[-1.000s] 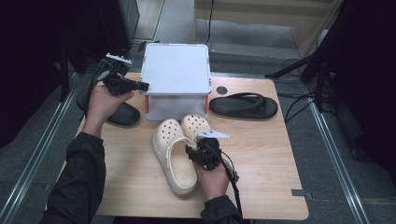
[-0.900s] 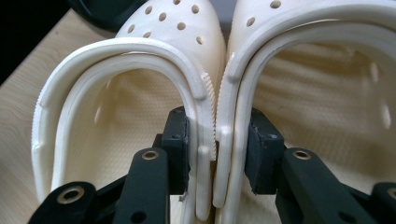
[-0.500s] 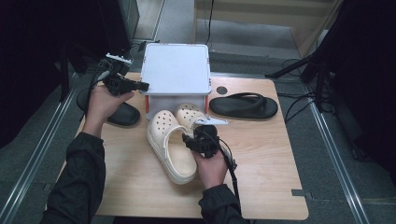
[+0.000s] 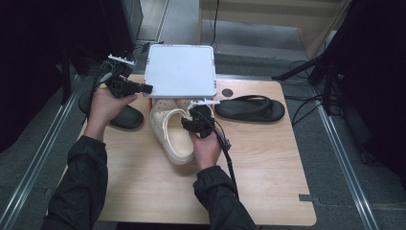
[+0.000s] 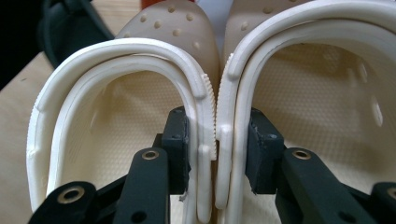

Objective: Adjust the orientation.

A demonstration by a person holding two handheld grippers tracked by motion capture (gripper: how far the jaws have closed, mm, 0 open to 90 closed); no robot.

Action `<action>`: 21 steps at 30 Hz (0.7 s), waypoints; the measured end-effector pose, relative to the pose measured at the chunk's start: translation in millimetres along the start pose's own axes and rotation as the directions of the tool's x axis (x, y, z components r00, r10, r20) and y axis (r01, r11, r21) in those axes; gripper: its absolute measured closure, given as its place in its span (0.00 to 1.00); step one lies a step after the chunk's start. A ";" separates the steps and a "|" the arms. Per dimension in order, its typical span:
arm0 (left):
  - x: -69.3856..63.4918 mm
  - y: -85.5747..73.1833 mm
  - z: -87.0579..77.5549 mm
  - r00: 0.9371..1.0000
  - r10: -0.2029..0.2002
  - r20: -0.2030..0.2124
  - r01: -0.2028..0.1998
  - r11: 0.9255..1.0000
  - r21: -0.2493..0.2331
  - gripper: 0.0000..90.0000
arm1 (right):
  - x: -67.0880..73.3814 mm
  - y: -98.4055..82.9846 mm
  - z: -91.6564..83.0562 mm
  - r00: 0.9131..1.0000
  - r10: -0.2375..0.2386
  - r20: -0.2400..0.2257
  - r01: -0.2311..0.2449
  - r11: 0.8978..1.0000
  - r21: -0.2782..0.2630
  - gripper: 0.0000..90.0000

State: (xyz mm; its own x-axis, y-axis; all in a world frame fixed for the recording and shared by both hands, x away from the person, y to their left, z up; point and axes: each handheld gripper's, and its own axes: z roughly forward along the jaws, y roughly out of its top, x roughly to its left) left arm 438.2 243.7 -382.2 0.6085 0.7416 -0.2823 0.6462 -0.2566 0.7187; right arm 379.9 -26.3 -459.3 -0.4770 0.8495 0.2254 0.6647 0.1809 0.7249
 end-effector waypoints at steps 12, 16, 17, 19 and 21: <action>-0.4 0.0 0.2 1.000 -0.001 0.000 0.001 1.000 0.001 1.00 | -7.9 9.3 34.0 0.995 0.061 0.075 -0.060 0.998 -0.015 0.73; -0.3 0.0 0.2 1.000 -0.001 0.003 0.001 1.000 0.002 1.00 | -10.6 9.8 40.5 0.993 0.090 0.078 -0.087 0.995 -0.043 0.73; -0.5 -0.1 0.2 1.000 -0.001 0.002 0.001 1.000 0.001 1.00 | -10.4 10.3 41.9 0.993 0.086 0.081 -0.082 0.996 -0.047 0.73; -0.4 -0.1 0.2 1.000 -0.001 0.003 0.001 1.000 0.001 1.00 | -8.5 10.5 43.0 0.993 0.079 0.091 -0.075 0.996 -0.047 0.72; -0.2 -0.3 0.2 1.000 -0.001 0.004 0.001 1.000 0.000 1.00 | -8.5 9.9 42.9 0.993 0.083 0.086 -0.079 0.996 -0.044 0.71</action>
State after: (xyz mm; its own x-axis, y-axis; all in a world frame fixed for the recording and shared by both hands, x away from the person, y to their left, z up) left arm 438.0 243.6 -382.5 0.6096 0.7394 -0.2859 0.6468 -0.2554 0.7186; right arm 415.2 -10.5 -482.0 -0.3691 0.9010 0.2281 0.6744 0.0908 0.7328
